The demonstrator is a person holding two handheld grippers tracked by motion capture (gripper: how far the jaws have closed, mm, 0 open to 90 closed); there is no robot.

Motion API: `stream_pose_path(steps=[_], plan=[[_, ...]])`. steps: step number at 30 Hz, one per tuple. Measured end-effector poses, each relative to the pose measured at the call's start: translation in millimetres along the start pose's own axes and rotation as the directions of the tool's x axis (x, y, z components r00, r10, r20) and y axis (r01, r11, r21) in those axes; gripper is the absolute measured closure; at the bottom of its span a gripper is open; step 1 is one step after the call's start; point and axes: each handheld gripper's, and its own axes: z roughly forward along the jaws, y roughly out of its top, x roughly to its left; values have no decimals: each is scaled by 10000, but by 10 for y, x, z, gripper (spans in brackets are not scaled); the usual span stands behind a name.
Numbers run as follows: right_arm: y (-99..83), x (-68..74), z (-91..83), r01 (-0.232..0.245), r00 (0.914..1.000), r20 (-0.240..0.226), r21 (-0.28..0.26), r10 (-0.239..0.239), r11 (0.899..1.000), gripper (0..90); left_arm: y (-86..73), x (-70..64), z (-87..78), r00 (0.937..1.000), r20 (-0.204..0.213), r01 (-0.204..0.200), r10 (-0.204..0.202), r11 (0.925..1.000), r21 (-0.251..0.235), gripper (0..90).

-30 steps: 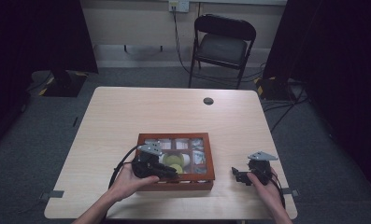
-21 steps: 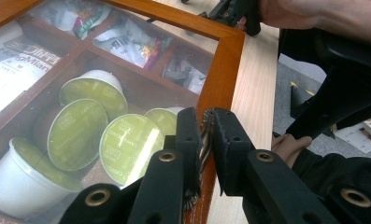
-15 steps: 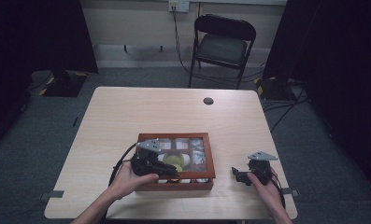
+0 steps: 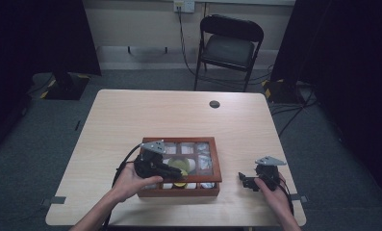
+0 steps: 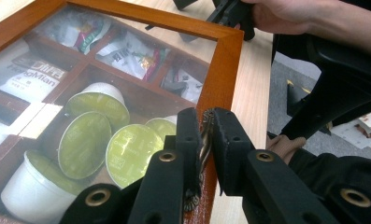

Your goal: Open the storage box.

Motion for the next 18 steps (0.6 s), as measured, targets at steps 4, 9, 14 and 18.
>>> stream_pose_path(steps=[4,9,14,18], plan=[[0,0,0,0,10000,1,0,0,10000,73,52,-3,-24,9999,-52,139,-138,9999,96,812],[0,0,0,1,10000,0,0,-1,10000,73,78,5,-56,9998,15,222,-221,9997,-55,812],[0,0,0,-1,10000,0,0,1,10000,73,109,9,-73,9996,18,278,-278,9996,-2,812],[0,0,0,-2,10000,0,0,2,10000,73,139,11,-101,9990,-9,454,-454,9989,-111,812]])
